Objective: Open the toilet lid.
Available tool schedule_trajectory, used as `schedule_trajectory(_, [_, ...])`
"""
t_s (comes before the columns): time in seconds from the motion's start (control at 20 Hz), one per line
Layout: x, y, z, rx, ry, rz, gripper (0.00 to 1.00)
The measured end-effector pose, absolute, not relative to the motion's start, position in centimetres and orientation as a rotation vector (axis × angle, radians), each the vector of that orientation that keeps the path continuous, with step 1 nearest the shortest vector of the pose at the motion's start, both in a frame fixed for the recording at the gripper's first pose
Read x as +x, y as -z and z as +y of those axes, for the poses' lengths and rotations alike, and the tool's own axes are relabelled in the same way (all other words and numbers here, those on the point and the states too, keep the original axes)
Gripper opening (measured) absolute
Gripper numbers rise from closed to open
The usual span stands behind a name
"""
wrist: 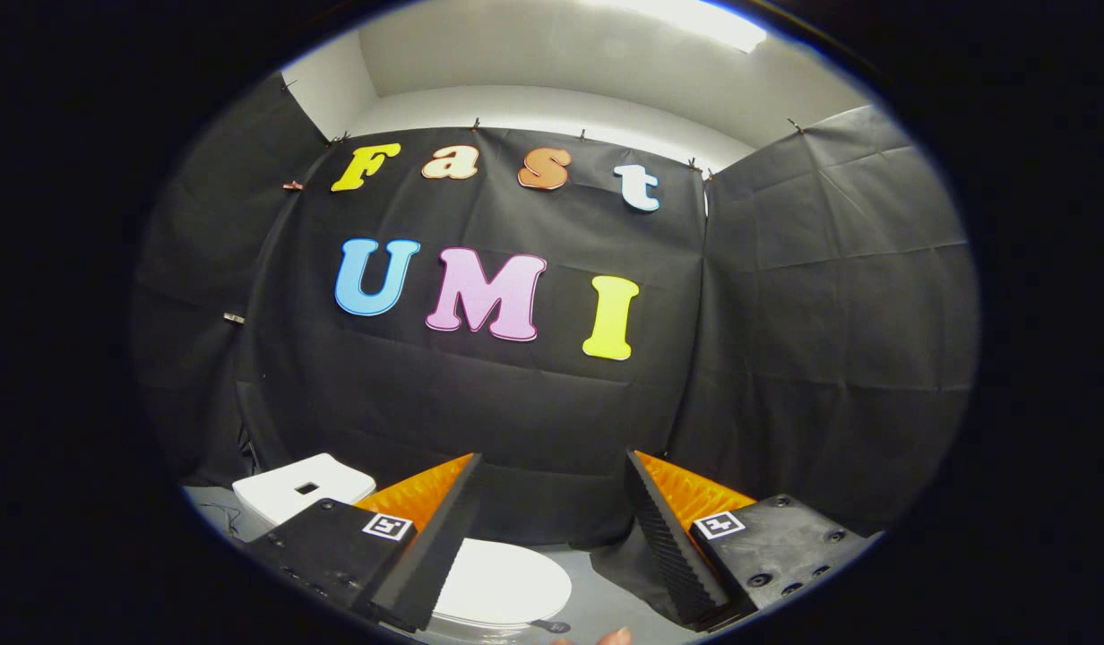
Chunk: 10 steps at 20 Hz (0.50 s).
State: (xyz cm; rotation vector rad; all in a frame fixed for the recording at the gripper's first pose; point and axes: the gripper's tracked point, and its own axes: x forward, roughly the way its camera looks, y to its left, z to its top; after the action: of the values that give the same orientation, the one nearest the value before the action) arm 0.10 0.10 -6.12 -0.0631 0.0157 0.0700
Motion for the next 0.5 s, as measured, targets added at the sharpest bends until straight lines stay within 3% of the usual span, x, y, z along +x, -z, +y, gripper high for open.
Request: schedule_trajectory(0.5, [0.9,23.8,-0.6,0.148,-0.242,0.245,0.98])
